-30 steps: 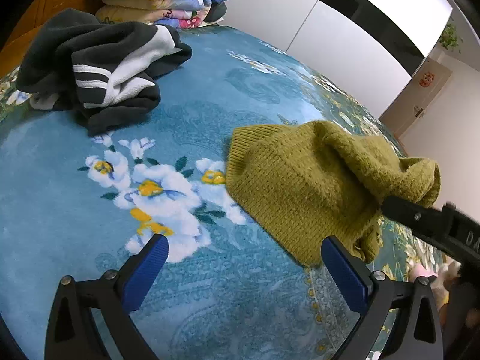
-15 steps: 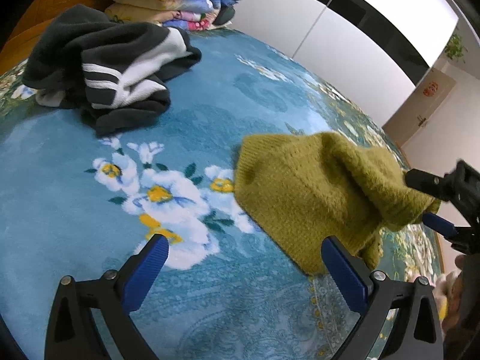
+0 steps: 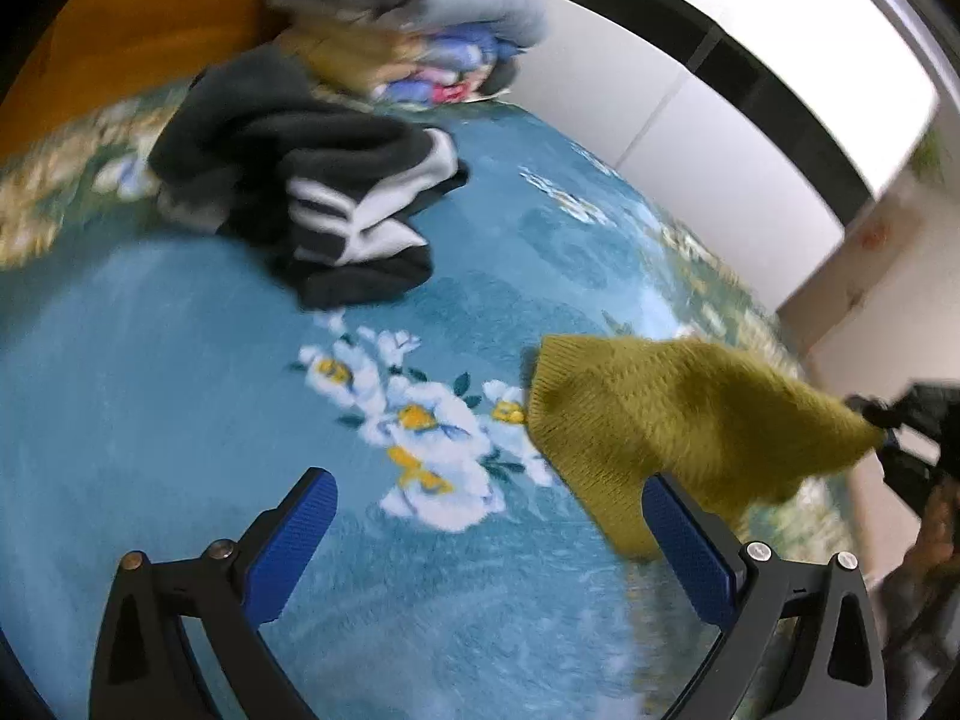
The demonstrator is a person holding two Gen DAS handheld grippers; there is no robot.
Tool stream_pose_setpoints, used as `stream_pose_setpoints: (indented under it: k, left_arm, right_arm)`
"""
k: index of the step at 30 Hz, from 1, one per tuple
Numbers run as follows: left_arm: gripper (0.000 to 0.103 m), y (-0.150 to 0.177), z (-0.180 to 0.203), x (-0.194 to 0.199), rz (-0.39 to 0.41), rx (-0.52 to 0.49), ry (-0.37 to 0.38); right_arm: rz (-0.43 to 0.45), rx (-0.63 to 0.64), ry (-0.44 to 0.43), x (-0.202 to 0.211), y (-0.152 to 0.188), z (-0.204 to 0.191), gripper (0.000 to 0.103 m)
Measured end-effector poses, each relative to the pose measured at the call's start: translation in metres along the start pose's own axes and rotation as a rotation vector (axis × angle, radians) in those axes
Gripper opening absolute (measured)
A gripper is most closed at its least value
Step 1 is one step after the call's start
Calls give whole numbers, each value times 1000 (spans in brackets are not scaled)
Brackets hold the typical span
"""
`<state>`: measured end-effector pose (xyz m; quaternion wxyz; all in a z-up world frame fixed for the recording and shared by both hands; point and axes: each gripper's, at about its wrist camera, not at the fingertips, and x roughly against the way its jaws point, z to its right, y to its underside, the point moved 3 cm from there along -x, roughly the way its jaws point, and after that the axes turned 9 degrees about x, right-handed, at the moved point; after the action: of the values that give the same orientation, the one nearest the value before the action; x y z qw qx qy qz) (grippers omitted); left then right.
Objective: Fold clothes
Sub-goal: 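Grasp the sweater with the right gripper and lift it to shake it out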
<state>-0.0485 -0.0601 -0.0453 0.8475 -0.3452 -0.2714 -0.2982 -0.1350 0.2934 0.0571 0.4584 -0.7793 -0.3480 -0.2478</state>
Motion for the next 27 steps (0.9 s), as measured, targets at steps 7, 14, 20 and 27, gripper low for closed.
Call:
stream_pose_setpoints:
  k: [7,14,20,27]
  left_arm:
    - [103,-7,-23,46,55,197,111]
    - [103,-8,-26,85,99,181,123]
    - [103,-10,-35,114,131,141,103]
    - [103,-21,-91,162,236,248,81]
  right_arm:
    - [151,172,-207,110,-21,-57,10]
    - [248,181,-261,195,-33,-65,10]
    - [326,248,-327,253,-40,-96,10]
    - [292,567,-515,267,-5,-199,10]
